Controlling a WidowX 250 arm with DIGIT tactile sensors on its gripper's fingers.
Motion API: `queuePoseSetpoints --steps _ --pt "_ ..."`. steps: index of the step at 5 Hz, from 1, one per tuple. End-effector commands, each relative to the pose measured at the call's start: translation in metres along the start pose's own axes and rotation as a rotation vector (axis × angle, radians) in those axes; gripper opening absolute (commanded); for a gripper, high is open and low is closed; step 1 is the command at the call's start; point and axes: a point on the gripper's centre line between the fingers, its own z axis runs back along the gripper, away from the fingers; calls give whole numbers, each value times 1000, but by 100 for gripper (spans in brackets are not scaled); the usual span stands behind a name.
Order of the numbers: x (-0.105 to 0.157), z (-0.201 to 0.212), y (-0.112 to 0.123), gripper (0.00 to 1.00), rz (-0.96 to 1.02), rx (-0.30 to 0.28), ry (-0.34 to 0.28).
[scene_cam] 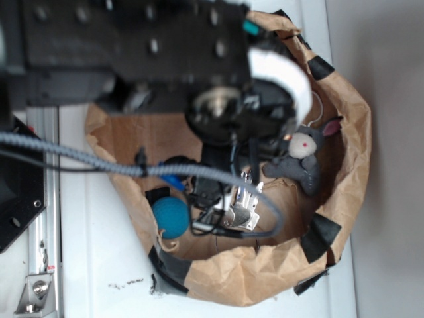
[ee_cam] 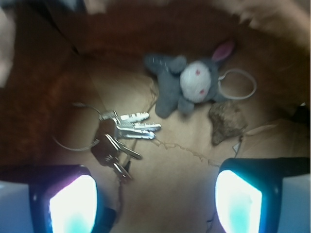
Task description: Grab the silver keys.
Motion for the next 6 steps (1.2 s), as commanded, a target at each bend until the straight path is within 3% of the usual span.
queuePoseSetpoints --steps 1,2,3,6 --pt "0 -23 -16 100 -38 -37 19" --pt "-3 -25 -25 100 -54 -136 -4" --pt "-8 -13 -32 100 -51 -115 -84" --pt "-8 -13 -32 100 -51 -115 -84"
